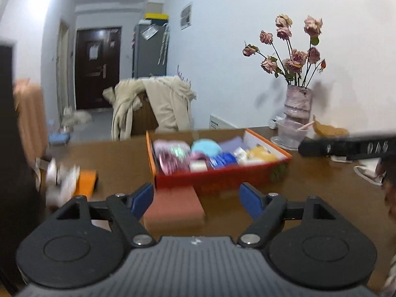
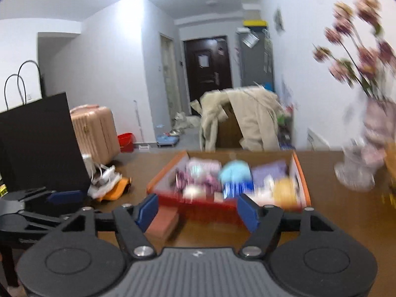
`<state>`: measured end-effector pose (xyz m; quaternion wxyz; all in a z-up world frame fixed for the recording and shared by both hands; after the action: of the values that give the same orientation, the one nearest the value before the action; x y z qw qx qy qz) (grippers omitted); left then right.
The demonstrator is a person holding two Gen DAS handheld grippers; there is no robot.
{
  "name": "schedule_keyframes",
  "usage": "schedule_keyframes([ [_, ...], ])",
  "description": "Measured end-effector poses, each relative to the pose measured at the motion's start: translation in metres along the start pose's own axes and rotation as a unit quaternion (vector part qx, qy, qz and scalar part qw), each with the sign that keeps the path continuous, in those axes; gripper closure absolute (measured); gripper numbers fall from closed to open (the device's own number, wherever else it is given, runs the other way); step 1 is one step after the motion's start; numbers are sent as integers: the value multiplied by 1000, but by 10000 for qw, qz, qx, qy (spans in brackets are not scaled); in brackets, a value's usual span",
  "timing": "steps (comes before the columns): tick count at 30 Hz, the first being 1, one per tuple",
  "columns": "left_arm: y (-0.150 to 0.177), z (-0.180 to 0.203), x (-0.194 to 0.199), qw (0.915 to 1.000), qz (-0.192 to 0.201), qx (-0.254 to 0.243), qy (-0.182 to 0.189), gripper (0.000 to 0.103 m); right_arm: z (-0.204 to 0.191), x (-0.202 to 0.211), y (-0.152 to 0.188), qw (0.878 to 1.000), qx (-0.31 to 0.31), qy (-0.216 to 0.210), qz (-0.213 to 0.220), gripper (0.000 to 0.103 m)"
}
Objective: Organize soft objects
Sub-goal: 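Grasp the pink-red sponge block with both tools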
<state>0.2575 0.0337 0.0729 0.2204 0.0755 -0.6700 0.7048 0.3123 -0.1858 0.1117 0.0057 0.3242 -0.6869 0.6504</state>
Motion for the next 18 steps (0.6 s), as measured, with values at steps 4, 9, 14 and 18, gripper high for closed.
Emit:
schedule_keyframes([
  [4, 49, 6, 34, 9986, -189, 448, 191, 24, -6, 26, 64, 9988, -345, 30, -345, 34],
  [9, 67, 11, 55, 9988, -268, 356, 194, 24, -14, 46, 98, 9981, -366, 203, -444, 34],
  [14, 67, 5, 63, 9989, -210, 369, 206, 24, -27, 45, 99, 9984, -366, 175, -399, 34],
  [18, 55, -9, 47, 9989, -192, 424, 112, 25, -33, 31, 97, 9980, -387, 48, -500, 35],
])
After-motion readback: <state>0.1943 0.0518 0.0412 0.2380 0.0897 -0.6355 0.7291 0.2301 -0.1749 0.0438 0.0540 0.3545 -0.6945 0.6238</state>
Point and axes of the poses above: each gripper's, at about its wrist camera, not at the fingertips, and x roughly against the way its jaws point, z to its right, y to its underside, the point moved 7 cm from there along -x, roughly the way its jaws point, and after that the axes turned 1 degree about -z, right-handed, at the moved point
